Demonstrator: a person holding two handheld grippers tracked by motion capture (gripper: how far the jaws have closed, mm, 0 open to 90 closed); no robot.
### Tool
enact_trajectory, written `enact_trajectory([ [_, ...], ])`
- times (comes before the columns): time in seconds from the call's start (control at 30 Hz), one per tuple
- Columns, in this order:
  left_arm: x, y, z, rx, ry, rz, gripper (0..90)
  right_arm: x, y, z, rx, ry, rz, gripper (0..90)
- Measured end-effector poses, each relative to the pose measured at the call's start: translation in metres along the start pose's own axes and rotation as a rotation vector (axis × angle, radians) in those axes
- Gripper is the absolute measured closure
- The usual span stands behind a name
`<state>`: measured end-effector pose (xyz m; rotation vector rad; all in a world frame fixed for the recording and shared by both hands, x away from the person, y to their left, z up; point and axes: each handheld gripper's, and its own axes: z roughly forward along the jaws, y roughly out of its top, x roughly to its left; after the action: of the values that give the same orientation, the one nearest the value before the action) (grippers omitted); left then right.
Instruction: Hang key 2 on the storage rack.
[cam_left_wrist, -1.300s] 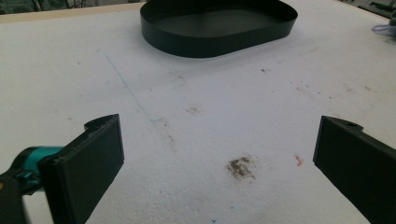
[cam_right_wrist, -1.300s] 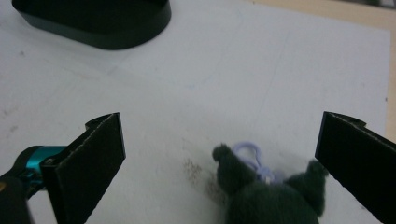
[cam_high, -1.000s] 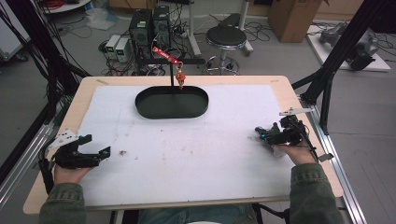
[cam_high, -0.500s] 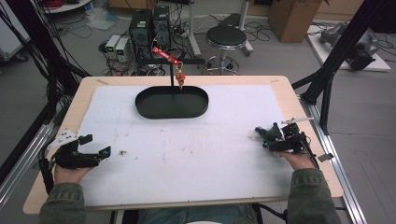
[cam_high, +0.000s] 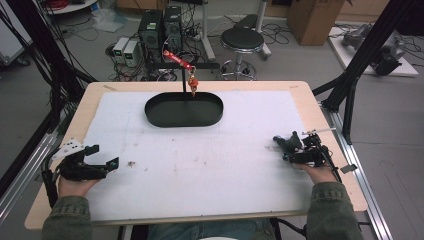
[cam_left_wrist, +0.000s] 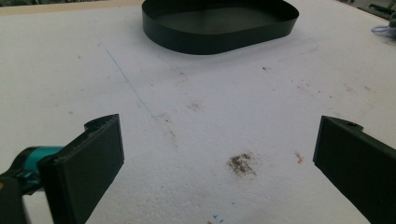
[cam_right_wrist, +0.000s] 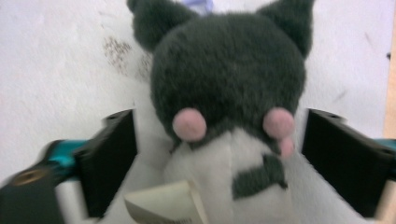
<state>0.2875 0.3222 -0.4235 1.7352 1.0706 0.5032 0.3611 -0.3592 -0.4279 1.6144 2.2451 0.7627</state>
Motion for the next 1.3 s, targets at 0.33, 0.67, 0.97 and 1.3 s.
enact_trajectory([
  [0.33,0.000,0.000,0.000,-0.002,0.004,0.002,2.3,0.005,-0.003,-0.007,-0.003,0.009,-0.050,46.0],
  [0.67,0.000,0.000,0.000,0.002,0.001,0.003,2.3,0.017,0.012,-0.030,-0.074,0.070,-0.061,46.0],
  [0.97,0.001,0.000,0.000,0.003,0.002,0.003,2.3,0.027,0.029,-0.047,-0.094,0.076,-0.057,46.0],
  [1.3,0.001,0.000,0.000,-0.001,0.002,0.002,2.3,0.040,0.051,-0.054,-0.085,0.104,-0.080,46.1],
])
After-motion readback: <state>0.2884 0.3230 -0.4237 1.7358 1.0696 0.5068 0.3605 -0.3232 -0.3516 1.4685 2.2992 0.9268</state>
